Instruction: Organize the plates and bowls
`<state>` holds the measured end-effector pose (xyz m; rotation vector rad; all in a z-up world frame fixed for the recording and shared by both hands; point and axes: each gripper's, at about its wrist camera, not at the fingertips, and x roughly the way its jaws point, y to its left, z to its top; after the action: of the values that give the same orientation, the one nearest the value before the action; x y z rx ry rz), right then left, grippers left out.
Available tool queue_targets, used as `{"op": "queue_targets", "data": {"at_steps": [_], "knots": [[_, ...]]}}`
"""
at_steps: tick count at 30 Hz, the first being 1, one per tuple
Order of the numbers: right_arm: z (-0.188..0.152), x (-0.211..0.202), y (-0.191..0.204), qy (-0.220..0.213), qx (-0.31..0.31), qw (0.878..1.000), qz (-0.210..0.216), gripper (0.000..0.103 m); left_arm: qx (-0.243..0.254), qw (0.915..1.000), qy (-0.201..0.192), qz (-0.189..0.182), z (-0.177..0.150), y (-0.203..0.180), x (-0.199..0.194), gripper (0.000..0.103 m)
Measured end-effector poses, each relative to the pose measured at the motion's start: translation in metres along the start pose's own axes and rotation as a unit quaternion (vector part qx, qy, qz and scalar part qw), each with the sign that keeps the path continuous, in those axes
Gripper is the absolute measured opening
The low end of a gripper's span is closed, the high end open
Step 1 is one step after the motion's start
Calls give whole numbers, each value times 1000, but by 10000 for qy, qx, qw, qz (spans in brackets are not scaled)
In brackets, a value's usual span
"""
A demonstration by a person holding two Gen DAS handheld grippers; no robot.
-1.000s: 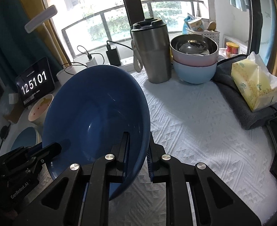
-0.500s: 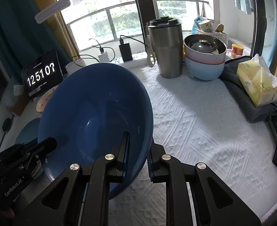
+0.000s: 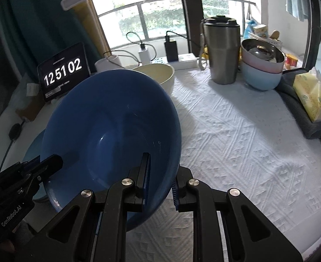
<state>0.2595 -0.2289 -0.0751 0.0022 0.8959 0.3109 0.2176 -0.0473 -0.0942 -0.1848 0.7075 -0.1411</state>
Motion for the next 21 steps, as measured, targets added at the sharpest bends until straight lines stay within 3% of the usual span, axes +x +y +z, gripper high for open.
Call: {"op": "queue_targets", "data": {"at_steps": [14,21], "knots": [[-11,9,18,297,-90,9995,-24,21,-62,9999,105,86,-10,11,-7,20],[-8,11,16,333,-43,9994,-85,31,-39,9999,91,81,-7,11,-7,21]]}}
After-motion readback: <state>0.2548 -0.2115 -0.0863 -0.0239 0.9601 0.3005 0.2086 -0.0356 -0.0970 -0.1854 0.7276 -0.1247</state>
